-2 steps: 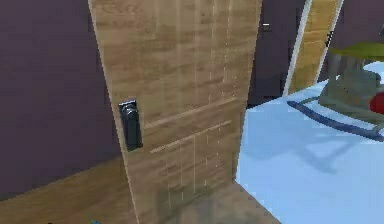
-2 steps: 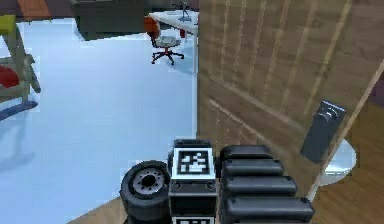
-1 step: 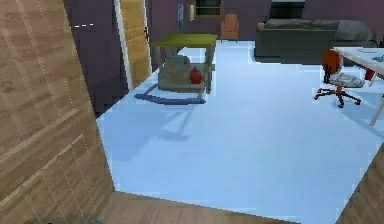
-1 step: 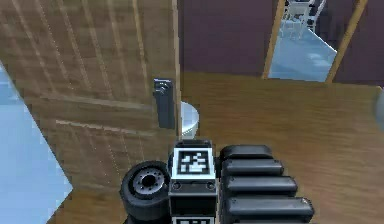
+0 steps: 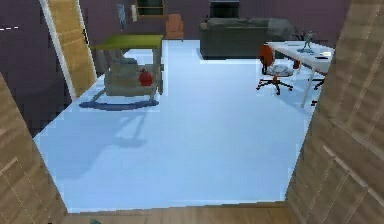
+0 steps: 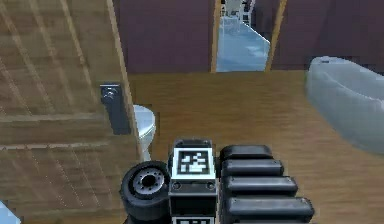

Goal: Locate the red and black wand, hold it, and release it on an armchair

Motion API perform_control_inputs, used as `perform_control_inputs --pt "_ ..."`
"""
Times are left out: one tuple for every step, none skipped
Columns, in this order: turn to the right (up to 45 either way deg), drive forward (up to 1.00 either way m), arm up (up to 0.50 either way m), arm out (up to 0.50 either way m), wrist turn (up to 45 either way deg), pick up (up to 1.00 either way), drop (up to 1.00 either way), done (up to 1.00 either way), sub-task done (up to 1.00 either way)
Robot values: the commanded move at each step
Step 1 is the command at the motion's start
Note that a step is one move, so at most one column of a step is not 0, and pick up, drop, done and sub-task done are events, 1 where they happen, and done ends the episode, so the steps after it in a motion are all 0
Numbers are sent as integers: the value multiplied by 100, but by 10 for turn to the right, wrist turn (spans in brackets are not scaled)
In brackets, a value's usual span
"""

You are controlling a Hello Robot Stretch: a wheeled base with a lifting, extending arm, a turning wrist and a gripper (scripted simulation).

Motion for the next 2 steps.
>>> perform_control_inputs --pt "0 100 0 0 0 0 0 0 0" --pt "30 0 0 0 0 0 0 0 0"
